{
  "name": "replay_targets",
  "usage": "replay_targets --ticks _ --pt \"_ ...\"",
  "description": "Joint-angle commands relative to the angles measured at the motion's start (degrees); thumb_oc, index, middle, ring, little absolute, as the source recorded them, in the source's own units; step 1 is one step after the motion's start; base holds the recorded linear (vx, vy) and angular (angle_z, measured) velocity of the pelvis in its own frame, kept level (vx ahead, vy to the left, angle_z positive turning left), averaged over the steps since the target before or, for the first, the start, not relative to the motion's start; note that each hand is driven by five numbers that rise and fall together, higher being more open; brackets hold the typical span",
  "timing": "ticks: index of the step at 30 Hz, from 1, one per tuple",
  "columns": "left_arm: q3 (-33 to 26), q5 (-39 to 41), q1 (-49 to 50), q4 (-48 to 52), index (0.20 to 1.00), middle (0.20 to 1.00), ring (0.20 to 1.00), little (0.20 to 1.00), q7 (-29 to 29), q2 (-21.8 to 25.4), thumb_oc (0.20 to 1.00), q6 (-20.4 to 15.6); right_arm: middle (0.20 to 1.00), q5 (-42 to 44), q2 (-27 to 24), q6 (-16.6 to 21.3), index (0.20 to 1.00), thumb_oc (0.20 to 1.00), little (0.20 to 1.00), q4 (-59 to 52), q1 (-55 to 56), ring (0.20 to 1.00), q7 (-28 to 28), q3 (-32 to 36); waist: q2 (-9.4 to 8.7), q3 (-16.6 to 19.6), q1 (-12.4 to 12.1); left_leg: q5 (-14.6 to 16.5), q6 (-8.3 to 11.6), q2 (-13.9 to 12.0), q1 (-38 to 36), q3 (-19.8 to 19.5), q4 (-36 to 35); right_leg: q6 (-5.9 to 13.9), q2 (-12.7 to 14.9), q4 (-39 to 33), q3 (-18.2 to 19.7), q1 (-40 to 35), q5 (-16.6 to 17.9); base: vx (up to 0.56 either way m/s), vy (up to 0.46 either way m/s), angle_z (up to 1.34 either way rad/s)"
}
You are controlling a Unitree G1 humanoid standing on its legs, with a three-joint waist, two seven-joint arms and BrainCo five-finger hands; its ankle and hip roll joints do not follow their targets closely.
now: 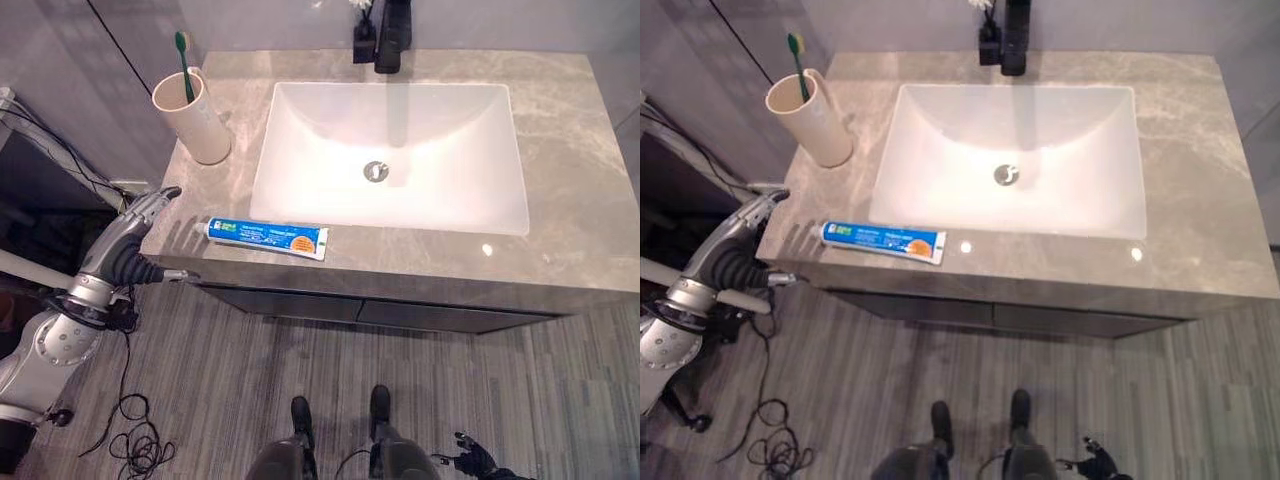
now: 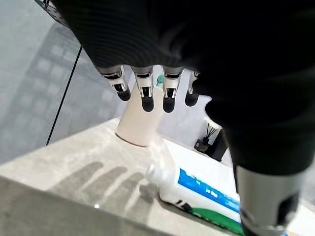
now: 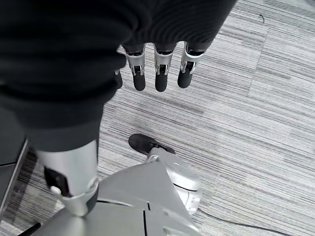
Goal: Put brush and paste in cup on sink, flatten towel.
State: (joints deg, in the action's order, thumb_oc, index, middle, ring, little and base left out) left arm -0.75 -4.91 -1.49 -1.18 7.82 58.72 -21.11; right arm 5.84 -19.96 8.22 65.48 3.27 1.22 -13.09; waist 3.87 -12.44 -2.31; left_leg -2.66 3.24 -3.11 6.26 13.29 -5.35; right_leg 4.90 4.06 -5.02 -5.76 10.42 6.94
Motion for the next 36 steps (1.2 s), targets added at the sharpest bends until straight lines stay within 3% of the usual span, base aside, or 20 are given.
replay_targets --ticks 1,8,36 --pt "1.66 2.33 -4.02 -0.60 1.000 1.000 1.000 1.000 0.24 2.00 1.000 -2.08 1.000 -0.92 -0.36 -0.02 1.000 1.000 1.000 0.02 -1.12 1.000 0.71 -2.41 -1.33 1.60 0.56 -1.69 2.88 -0.37 3.25 -2.83 0.35 4.12 3.83 0.02 3.64 0.14 1.96 -0.02 0.025 -0.04" --pt "2.40 2.49 -4.88 -0.13 1.000 1.000 1.000 1.000 0.32 2.15 1.000 -2.00 1.000 -0.84 -0.88 -0.27 1.000 1.000 1.000 0.45 -2.13 1.000 1.82 -1.95 -1.18 2.34 0.66 -1.89 2.95 -0.58 5.25 -2.25 0.35 4.30 3.79 0.02 4.66 2.86 2.57 0.01 0.006 -0.07" --pt "7.38 0.91 -9.59 -3.42 1.000 1.000 1.000 1.000 1.52 -0.92 1.000 -0.98 1.000 -1.02 0.72 0.09 1.000 1.000 1.000 0.40 -3.07 1.000 2.15 -4.08 -5.53 2.20 2.03 -1.81 2.76 -1.88 7.37 -0.20 0.35 4.45 2.78 0.02 7.31 7.16 3.66 0.01 0.003 -0.06"
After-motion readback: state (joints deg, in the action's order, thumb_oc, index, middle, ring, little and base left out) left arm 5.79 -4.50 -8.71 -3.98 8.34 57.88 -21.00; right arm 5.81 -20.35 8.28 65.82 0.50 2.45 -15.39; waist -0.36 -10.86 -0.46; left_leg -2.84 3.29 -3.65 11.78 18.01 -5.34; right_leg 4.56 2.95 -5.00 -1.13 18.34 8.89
